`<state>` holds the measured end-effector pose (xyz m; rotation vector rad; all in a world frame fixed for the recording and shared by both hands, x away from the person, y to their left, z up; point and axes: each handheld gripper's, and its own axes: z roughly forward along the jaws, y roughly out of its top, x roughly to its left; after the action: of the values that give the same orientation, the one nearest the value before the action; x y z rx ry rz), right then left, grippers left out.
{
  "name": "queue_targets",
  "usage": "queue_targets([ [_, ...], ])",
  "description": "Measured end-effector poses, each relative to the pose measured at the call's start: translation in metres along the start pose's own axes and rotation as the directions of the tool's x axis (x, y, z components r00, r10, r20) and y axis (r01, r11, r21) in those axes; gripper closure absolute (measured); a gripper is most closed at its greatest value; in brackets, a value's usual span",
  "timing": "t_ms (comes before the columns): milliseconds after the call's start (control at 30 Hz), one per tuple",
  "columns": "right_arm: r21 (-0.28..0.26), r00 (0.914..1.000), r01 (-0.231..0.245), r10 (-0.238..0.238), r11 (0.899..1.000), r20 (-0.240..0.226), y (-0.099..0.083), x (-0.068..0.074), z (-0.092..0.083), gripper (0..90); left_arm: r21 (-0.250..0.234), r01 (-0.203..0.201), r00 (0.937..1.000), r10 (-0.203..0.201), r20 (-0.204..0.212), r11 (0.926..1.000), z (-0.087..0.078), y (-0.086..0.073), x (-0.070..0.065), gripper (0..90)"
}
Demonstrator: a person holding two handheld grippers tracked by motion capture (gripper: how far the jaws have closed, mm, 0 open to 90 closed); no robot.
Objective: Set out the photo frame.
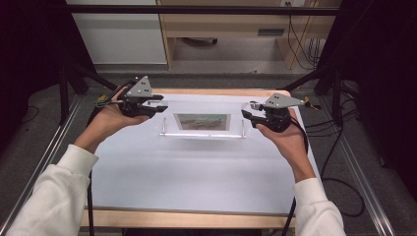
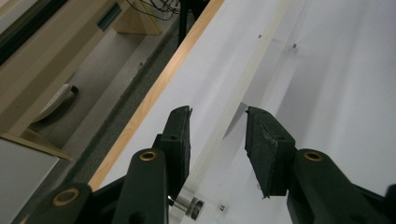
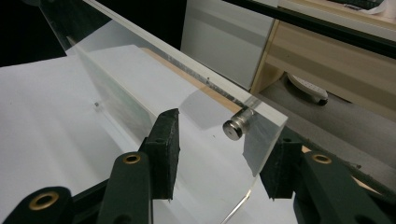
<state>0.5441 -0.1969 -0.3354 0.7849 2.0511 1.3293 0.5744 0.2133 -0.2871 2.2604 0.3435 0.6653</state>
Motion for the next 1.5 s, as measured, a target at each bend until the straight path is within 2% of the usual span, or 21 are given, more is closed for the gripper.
queue_targets([
  [33,0.000,1.0000,-0.003,0.003,1.000,0.000,0.000,-0.001,0.001,54.3,-0.009,0.011,0.9998,-0.011,-0.014,0.9999,0.000,0.000,0.000,57.4],
  [100,0.002,1.0000,-0.007,0.007,1.000,0.002,0.001,-0.002,0.002,54.2,-0.042,0.044,0.9979,-0.045,-0.046,0.9982,-0.003,0.000,0.002,47.3],
  [167,0.001,0.9999,-0.013,0.013,1.000,0.001,0.002,-0.004,0.004,54.1,-0.093,0.081,0.9930,-0.088,-0.078,0.9924,-0.008,-0.001,0.004,40.2],
  [267,-0.002,0.9997,-0.025,0.025,1.000,0.000,0.003,-0.007,0.006,53.9,-0.162,0.137,0.9813,-0.157,-0.112,0.9772,-0.017,-0.004,0.006,32.4],
  [333,-0.001,0.9995,-0.030,0.030,1.000,0.002,0.004,-0.009,0.008,53.6,-0.198,0.178,0.9700,-0.206,-0.130,0.9640,-0.023,-0.009,0.008,30.1],
  [400,-0.003,0.9991,-0.041,0.041,0.999,0.002,0.005,-0.011,0.010,53.4,-0.240,0.231,0.9551,-0.267,-0.128,0.9428,-0.028,-0.017,0.008,27.6],
  [467,-0.004,0.9988,-0.050,0.050,0.999,0.001,0.006,-0.013,0.012,53.2,-0.252,0.264,0.9419,-0.305,-0.140,0.9309,-0.031,-0.025,0.007,23.2],
  [500,-0.005,0.9987,-0.051,0.051,0.999,0.004,0.006,-0.013,0.013,53.0,-0.253,0.272,0.9377,-0.314,-0.148,0.9287,-0.033,-0.030,0.006,20.0],
  [533,-0.004,0.9985,-0.055,0.055,0.999,0.004,0.007,-0.014,0.014,53.0,-0.240,0.299,0.9317,-0.337,-0.135,0.9236,-0.034,-0.036,0.005,18.9],
  [600,-0.003,0.9977,-0.068,0.068,0.998,0.002,0.008,-0.016,0.015,52.7,-0.244,0.361,0.9138,-0.394,-0.100,0.9000,-0.036,-0.048,0.003,17.7],
  [633,-0.004,0.9975,-0.071,0.071,0.997,0.002,0.008,-0.017,0.016,52.7,-0.249,0.376,0.9082,-0.408,-0.092,0.8924,-0.036,-0.054,0.000,17.6],
  [667,-0.004,0.9974,-0.072,0.072,0.997,0.004,0.008,-0.017,0.017,52.6,-0.250,0.377,0.9068,-0.410,-0.097,0.8920,-0.037,-0.060,-0.001,17.6],
  [800,-0.003,0.9965,-0.083,0.084,0.997,0.007,0.009,-0.020,0.020,52.0,-0.241,0.404,0.8941,-0.437,-0.100,0.8824,-0.037,-0.078,-0.011,16.5],
  [933,-0.005,0.9944,-0.105,0.105,0.994,0.008,0.010,-0.023,0.023,51.4,-0.213,0.413,0.8889,-0.443,-0.116,0.8853,-0.035,-0.089,-0.022,16.2],
  [1100,-0.012,0.9907,-0.136,0.136,0.991,0.004,0.012,-0.029,0.029,50.9,-0.204,0.440,0.8762,-0.468,-0.116,0.8746,-0.026,-0.104,-0.032,16.2],
  [1133,-0.013,0.9895,-0.145,0.145,0.989,0.005,0.012,-0.031,0.031,50.9,-0.191,0.444,0.8747,-0.470,-0.120,0.8756,-0.024,-0.106,-0.033,16.3],
  [1200,-0.017,0.9875,-0.158,0.158,0.987,0.004,0.013,-0.034,0.034,50.7,-0.143,0.442,0.8775,-0.460,-0.136,0.8855,-0.020,-0.111,-0.034,15.8],
  [1267,-0.025,0.9847,-0.174,0.174,0.984,0.002,0.012,-0.037,0.036,50.7,-0.137,0.456,0.8689,-0.473,-0.146,0.8796,-0.018,-0.115,-0.034,15.8],
  [1333,-0.033,0.9829,-0.184,0.184,0.982,0.003,0.012,-0.039,0.039,50.6,-0.134,0.466,0.8633,-0.483,-0.147,0.8744,-0.017,-0.119,-0.034,15.8],
  [1400,-0.037,0.9827,-0.185,0.185,0.982,0.007,0.012,-0.041,0.041,50.3,-0.124,0.465,0.8639,-0.480,-0.152,0.8763,-0.016,-0.122,-0.034,15.8],
  [1500,-0.041,0.9801,-0.198,0.198,0.979,0.008,0.012,-0.044,0.045,50.2,-0.122,0.476,0.8598,-0.490,-0.144,0.8710,-0.015,-0.126,-0.034,15.9],
])
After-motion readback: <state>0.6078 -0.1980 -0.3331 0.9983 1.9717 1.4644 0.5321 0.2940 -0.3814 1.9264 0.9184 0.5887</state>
